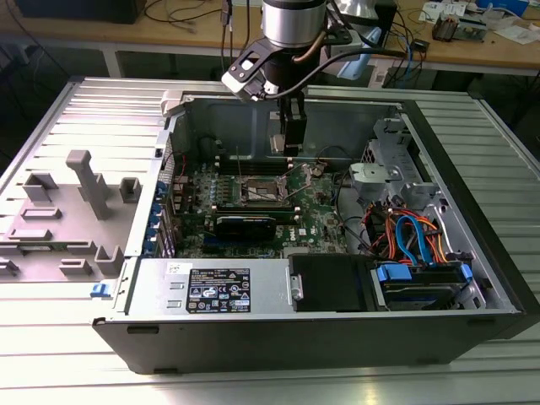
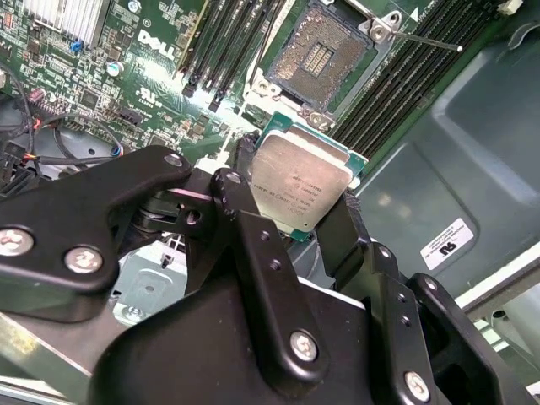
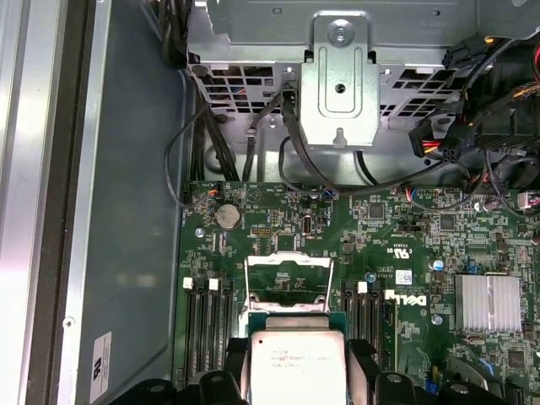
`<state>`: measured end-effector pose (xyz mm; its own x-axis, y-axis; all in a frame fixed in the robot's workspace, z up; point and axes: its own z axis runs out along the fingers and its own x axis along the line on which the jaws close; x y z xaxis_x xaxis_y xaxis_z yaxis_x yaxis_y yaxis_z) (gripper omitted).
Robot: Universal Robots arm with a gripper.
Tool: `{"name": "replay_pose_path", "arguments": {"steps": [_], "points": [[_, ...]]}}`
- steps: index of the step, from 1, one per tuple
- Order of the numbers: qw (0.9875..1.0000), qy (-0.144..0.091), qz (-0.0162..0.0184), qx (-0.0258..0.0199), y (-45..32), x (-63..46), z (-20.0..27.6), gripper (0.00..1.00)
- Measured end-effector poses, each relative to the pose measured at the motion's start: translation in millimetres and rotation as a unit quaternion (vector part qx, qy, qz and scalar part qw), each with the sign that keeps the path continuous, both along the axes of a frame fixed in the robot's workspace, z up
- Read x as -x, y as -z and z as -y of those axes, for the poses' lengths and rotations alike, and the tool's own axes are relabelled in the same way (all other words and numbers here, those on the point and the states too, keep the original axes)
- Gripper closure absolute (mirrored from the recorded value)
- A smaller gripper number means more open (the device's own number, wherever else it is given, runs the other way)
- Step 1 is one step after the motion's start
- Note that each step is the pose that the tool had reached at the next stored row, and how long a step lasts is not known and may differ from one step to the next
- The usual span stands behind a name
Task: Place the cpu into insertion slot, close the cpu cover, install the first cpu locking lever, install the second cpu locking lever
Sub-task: 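Place the cpu into insertion slot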
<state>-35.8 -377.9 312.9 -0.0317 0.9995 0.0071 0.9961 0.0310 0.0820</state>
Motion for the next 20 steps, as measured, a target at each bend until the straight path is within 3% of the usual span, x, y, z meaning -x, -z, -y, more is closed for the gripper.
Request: {"name": "replay_pose_path", "arguments": {"steps": [6,13,20], "points": [[1.0000,0.000,0.0000,0.0000,1.8,0.0,0.0,0.46],[1.0000,0.000,0.0000,0.0000,14.9,0.0,0.0,0.46],[1.0000,0.000,0.0000,0.0001,19.0,0.0,0.0,0.46]]}}
